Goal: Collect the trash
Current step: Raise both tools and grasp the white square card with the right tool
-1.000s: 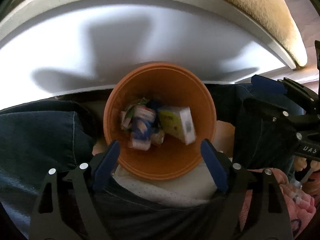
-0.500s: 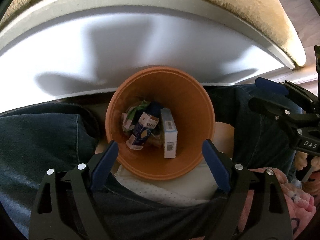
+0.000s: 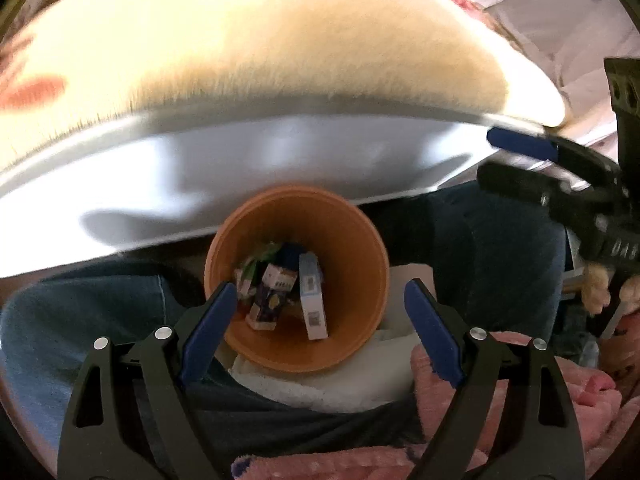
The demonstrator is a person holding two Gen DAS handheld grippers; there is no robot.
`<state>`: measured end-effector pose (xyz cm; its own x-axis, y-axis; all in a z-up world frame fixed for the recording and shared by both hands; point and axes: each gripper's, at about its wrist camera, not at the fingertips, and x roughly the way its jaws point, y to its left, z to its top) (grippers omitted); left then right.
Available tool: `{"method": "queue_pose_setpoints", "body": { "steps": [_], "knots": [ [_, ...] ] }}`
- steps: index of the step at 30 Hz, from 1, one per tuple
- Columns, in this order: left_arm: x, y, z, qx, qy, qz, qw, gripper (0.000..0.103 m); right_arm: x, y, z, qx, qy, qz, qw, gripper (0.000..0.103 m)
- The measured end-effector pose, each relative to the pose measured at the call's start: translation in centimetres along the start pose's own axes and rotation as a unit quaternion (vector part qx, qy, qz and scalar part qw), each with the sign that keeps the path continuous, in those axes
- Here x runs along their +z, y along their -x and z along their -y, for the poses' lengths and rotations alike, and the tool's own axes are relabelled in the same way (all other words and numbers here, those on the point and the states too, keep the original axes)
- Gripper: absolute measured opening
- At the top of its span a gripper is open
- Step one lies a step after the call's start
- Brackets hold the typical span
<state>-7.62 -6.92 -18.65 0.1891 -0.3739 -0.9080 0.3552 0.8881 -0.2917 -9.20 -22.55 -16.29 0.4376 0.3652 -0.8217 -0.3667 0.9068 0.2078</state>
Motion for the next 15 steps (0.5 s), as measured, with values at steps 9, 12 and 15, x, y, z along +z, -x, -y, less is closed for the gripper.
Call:
{"method": "queue_pose_setpoints", "body": {
  "steps": [9, 12, 15],
  "knots": [
    [1.4, 2.9, 0.2, 0.025, -0.009, 0.056, 0.9981, 0.084, 6.7, 3.7, 4.5, -0.077, -0.046, 0.106, 0.990, 0.079],
    [1.8, 3.3, -0.2, 0.034, -0.004, 0.067, 0.9972, 0.084, 10.1, 3.9, 6.4, -0.108, -0.064, 0.134, 0.983, 0.082],
    [2.1, 3.6, -0.8, 0.033, 0.003, 0.070, 0.9970, 0.084, 13.9, 3.1, 8.4, -0.138, -0.085, 0.149, 0.976, 0.082]
  ]
}}
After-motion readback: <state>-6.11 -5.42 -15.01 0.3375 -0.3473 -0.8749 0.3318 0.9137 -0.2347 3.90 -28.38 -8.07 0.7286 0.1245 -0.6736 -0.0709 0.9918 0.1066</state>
